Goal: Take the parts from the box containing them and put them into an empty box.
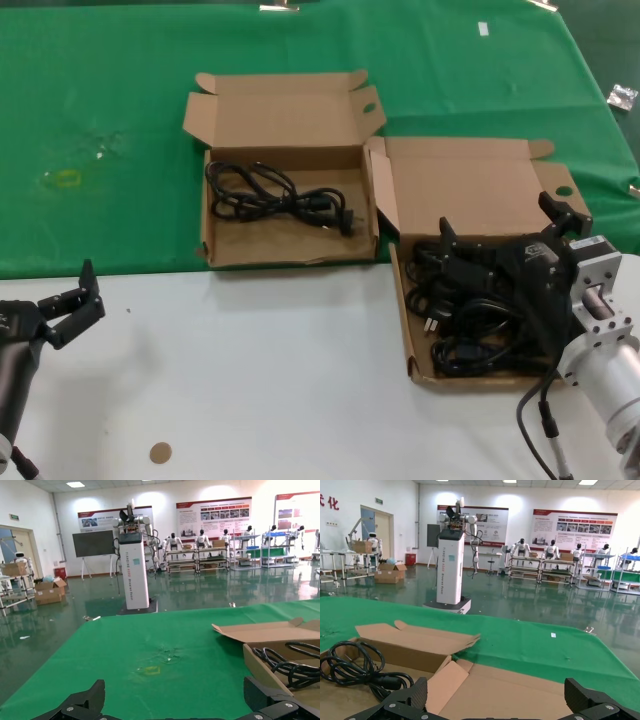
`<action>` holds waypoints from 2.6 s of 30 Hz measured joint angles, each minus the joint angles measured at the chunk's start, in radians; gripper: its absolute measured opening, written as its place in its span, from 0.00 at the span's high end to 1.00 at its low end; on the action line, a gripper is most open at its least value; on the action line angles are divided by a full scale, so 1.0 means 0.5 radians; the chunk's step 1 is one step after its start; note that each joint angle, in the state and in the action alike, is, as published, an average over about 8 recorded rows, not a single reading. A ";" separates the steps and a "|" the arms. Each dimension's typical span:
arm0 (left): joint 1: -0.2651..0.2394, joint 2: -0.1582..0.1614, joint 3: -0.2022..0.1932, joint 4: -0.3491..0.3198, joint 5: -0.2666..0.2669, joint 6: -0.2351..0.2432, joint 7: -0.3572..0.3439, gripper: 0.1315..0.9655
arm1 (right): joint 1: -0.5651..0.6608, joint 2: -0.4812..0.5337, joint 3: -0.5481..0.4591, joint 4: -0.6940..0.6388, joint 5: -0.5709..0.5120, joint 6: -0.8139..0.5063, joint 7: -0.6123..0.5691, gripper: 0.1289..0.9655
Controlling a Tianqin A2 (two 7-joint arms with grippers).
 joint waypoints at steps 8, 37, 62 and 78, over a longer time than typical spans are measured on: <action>0.000 0.000 0.000 0.000 0.000 0.000 0.000 0.00 | 0.000 0.000 0.000 0.000 0.000 0.000 0.000 0.00; 0.000 0.000 0.000 0.000 0.000 0.000 0.000 0.00 | 0.000 0.000 0.000 0.000 0.000 0.000 0.000 0.00; 0.000 0.000 0.000 0.000 0.000 0.000 0.000 0.00 | 0.000 0.000 0.000 0.000 0.000 0.000 0.000 0.00; 0.000 0.000 0.000 0.000 0.000 0.000 0.000 0.00 | 0.000 0.000 0.000 0.000 0.000 0.000 0.000 0.00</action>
